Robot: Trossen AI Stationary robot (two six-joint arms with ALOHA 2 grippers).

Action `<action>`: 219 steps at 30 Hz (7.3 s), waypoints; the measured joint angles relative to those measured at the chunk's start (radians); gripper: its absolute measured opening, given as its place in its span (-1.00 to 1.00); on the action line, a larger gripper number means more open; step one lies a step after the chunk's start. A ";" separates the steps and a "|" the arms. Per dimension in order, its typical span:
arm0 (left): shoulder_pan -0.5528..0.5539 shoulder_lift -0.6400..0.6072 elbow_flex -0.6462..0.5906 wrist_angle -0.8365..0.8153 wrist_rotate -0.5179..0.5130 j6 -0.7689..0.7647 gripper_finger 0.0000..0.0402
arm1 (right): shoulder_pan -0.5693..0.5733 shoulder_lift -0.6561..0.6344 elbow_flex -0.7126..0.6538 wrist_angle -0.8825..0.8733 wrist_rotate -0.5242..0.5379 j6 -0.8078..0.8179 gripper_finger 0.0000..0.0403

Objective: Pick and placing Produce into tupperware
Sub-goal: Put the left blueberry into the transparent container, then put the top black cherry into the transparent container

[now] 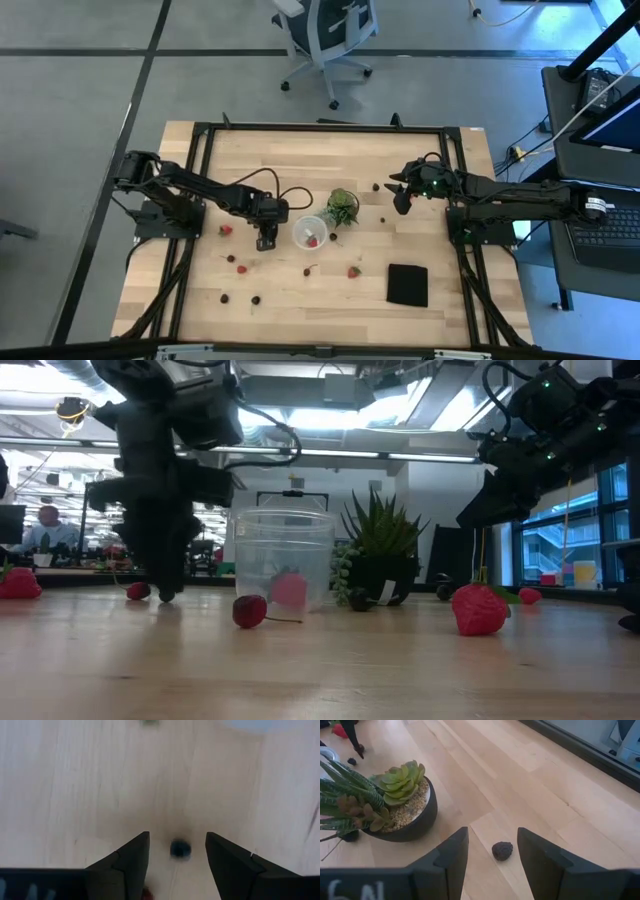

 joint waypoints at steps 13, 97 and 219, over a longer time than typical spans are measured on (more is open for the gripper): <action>-0.009 0.058 0.004 -0.024 0.000 0.025 -0.08 | 0.000 0.000 0.000 -0.002 0.000 0.005 -0.15; -0.044 0.068 0.451 -0.117 -0.015 0.214 -0.79 | 0.000 0.000 0.000 0.004 0.000 0.010 -0.15; 0.012 -0.554 -0.299 0.774 -0.025 -0.001 -0.22 | 0.717 0.998 0.418 0.387 0.376 0.327 0.28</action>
